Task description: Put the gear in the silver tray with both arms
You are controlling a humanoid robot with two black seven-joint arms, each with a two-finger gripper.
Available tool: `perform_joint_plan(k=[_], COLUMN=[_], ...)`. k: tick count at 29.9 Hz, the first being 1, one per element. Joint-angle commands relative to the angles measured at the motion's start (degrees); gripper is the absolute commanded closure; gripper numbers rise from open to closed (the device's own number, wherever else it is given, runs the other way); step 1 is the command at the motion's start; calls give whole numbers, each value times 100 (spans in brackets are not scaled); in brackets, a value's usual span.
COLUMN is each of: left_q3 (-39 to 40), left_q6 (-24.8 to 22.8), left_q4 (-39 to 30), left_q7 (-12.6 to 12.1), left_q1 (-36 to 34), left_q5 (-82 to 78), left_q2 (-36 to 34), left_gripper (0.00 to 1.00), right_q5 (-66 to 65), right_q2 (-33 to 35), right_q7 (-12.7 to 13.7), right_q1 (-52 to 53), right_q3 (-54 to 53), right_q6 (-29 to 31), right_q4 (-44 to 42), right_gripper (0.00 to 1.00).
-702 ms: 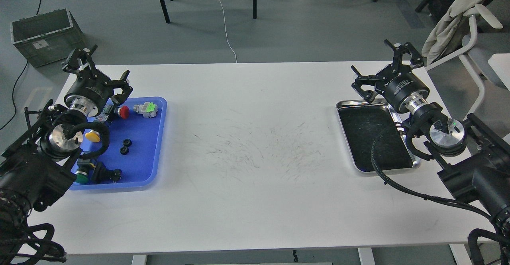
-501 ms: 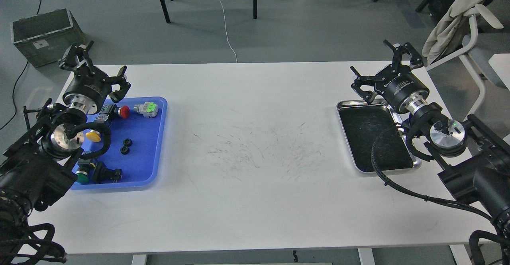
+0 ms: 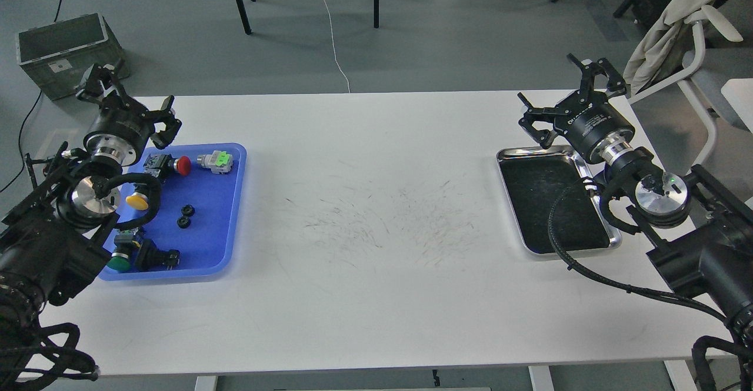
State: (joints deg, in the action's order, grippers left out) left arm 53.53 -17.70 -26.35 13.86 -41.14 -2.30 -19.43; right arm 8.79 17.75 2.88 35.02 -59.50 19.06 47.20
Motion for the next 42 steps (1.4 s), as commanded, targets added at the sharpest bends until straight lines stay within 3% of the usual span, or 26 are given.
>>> perform_joint_plan(k=[1,7,10,23,30,37,42], left_q3=[-9,-324,-720,-2908,-3164,-3533,-3542], left_q6=[-198,-331,-305,372,381,328,328], left_q4=[-28,-71,-360,-3506,-4745,-5556,-5644], left_q7=[-41,-41,-15,12,-94,-541,-1183], left_q1=[10,1,10,72,124,63,36], left_q5=[-68,-183,-244,-1816,-3493,-6464,-7949], left_q2=[-26,-95,-455,-3292,-4717,-5079,-4939], left_gripper=[1,1,1,1,1,1,1], right_q5=[0,0,0,-8,-17,-26,-26], right_q2=[-26,-52,-61,220,483,1108,1301], right_q7=[-7,2,11,55,63,37,37], right_q1=[31,119,154,339,392,330,278], right_q3=[8,-1,8,246,263,623,685], right_q6=[-8,10,-51,-61,-122,-157,-236], right_q4=[-9,-9,-9,132,237,650,624], right_gripper=[1,1,1,1,1,1,1])
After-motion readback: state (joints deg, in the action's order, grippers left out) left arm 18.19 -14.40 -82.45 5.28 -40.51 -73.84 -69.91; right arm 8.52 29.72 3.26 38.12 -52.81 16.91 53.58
